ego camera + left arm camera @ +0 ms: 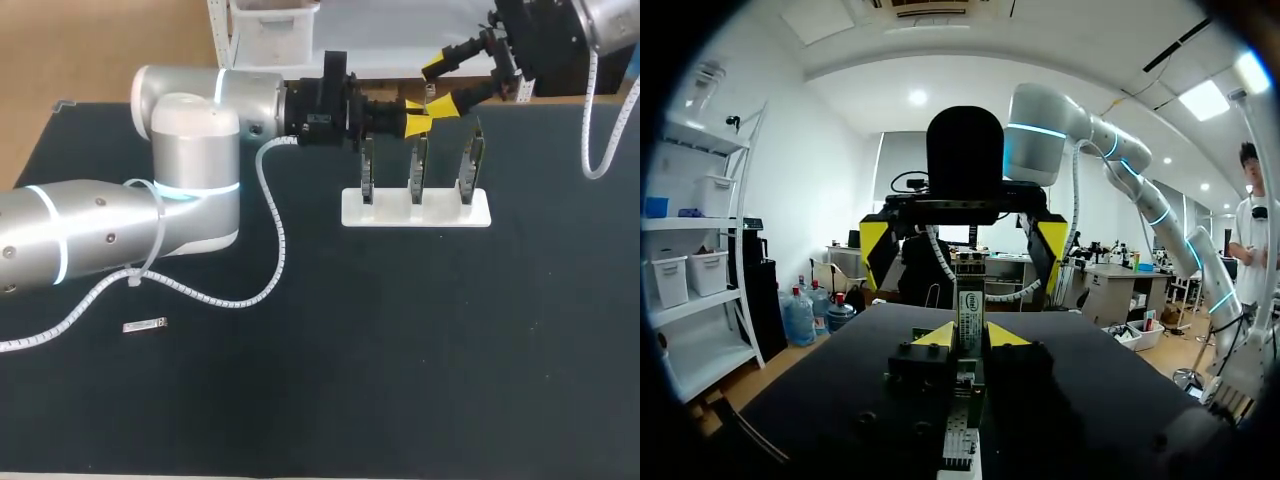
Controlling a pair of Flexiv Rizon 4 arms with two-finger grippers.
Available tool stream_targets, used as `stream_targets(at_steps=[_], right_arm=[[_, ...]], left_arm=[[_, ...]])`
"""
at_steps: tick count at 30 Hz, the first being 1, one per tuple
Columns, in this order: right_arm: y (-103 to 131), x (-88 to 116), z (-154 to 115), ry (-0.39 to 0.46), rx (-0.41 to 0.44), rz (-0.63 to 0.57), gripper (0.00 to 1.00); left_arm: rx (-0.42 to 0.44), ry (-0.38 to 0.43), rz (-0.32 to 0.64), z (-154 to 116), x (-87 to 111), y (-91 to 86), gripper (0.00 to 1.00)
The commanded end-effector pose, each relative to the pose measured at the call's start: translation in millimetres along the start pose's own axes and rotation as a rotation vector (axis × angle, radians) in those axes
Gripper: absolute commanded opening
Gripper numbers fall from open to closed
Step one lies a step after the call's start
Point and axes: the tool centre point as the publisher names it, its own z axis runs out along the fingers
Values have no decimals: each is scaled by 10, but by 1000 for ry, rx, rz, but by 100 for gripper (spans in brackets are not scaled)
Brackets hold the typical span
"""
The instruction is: Pick up the optical module with the left hand, and insert it into the network port with the right hand.
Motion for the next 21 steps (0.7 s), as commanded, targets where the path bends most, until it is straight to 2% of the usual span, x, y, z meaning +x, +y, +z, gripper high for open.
stream_targets(at_steps=[1, 6, 7, 8, 9, 10, 21], right_arm=[[-11, -6, 9, 5, -3, 1, 100], [-2, -4, 10, 8, -4, -1, 100], [2, -5, 10, 7, -6, -2, 91], [5, -6, 11, 7, -6, -3, 44], [8, -6, 12, 8, -6, -5, 4], [12, -5, 13, 9, -7, -6, 0], [21, 9, 10, 15, 1, -4, 0]], left_arm=[[4, 0, -1, 4, 5, 21, 0], [4, 0, -1, 4, 5, 21, 0], [4, 0, -1, 4, 5, 21, 0], [4, 0, -1, 4, 5, 21, 0], [4, 0, -1, 4, 5, 21, 0], [4, 0, -1, 4, 5, 21, 0], [4, 0, -1, 4, 5, 21, 0]])
